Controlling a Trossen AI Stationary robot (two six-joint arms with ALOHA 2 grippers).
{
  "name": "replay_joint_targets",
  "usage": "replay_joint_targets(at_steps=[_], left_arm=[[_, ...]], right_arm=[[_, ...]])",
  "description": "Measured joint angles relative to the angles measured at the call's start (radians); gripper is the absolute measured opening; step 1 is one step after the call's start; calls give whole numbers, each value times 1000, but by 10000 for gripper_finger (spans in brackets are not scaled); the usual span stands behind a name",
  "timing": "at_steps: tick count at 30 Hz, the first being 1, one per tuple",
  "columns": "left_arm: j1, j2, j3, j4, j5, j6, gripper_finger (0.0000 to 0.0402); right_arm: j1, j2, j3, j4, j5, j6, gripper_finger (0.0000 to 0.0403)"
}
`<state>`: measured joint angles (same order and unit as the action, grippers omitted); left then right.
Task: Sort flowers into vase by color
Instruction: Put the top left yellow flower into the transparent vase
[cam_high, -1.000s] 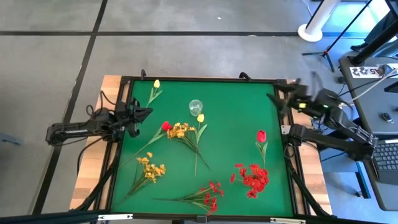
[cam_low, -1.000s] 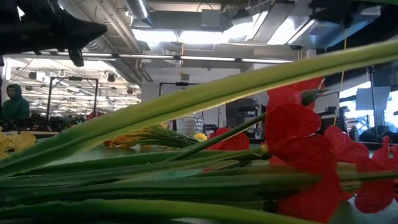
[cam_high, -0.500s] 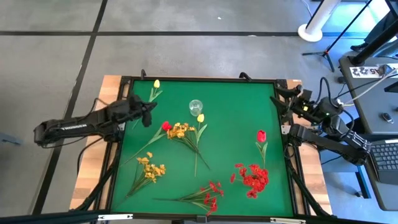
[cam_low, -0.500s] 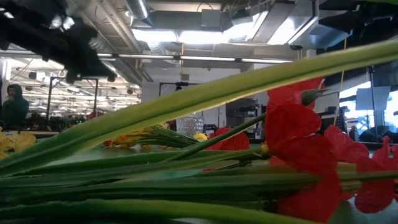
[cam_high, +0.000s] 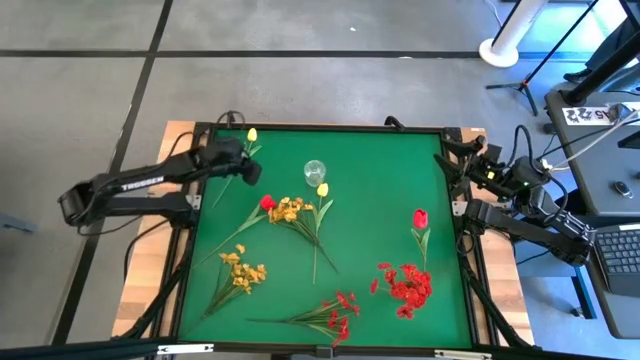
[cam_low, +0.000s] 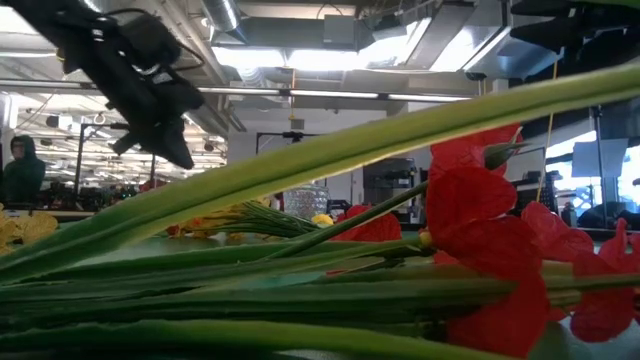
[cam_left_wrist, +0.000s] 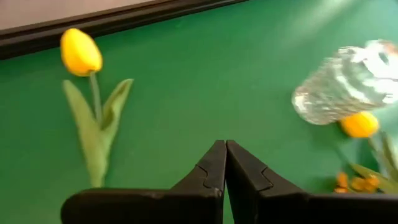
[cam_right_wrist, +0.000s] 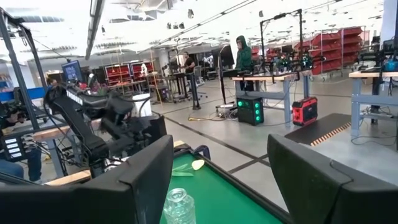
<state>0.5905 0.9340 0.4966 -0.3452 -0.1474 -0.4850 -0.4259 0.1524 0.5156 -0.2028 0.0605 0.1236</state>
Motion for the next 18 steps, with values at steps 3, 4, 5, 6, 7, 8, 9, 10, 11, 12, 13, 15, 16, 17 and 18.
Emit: replay_joint_targets(at_steps=[3,4,5,6,7,8,9,10,11,12,13,15,16,17,18], left_arm=[[26,79,60,-58,0,20,5],[35,102,77,-73,0,18,5],[44,122,92,-84,-3,1,5],[55,139,105,-98,-7,-15,5],[68,158,119,-112,-7,-22,5],[81,176,137,-134,-8,-25,5],[95,192,155,-165,-7,-25,5],[110,210,171,-199,-7,-22,5],[125,229,185,-234,-8,-21,5],[138,248,197,-267,-9,-21,7],[150,266,205,-297,-9,-21,10],[171,301,218,-346,-9,-4,19],[180,316,222,-366,-8,11,25],[188,330,223,-385,-8,23,32],[195,344,223,-401,-3,27,40]], right_arm=[[0,0,0,2,0,-3,259],[0,0,0,3,0,-12,259],[0,0,0,6,0,-25,259],[0,0,0,9,0,-31,259],[0,0,0,14,0,-33,259],[0,0,0,15,-1,-34,259],[0,0,0,19,-7,-34,259],[0,0,0,23,-13,-35,259],[0,0,0,27,-20,-35,259],[0,0,0,30,-24,-35,259],[0,0,0,30,-26,-35,259],[0,0,0,26,-27,-35,259],[0,0,0,23,-27,-35,259],[0,0,0,20,-27,-35,259],[0,0,0,18,-27,-35,259]])
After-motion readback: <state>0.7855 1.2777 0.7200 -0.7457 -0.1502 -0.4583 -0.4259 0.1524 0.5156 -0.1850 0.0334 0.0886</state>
